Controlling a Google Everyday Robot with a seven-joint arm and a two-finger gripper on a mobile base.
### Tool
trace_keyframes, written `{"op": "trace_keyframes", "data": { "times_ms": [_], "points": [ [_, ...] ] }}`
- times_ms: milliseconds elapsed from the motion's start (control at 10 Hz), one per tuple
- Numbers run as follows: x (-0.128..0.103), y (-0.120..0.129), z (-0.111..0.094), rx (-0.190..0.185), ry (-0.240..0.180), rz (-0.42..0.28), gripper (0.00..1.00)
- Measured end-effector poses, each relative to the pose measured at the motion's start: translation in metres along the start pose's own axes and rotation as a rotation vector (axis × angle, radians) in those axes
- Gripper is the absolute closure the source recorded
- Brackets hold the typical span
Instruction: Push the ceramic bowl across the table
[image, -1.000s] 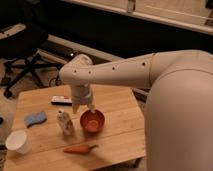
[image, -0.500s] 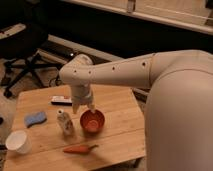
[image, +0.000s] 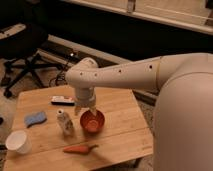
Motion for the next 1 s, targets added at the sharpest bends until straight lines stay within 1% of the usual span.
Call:
{"op": "trace_keyframes", "data": {
  "times_ms": [200,400,600,800,1000],
  "points": [
    [0.011,-0.004,0.007,-0.01,0.013,0.003,0.35],
    [0.024,-0.007,0.017,-0.007,0.034,0.005,0.35],
    [0.04,-0.015,0.035,0.001,0.064,0.013,0.35],
    [0.049,-0.022,0.052,0.007,0.086,0.023,0.35],
    [0.056,-0.023,0.071,0.008,0.109,0.024,0.35]
  ]
}}
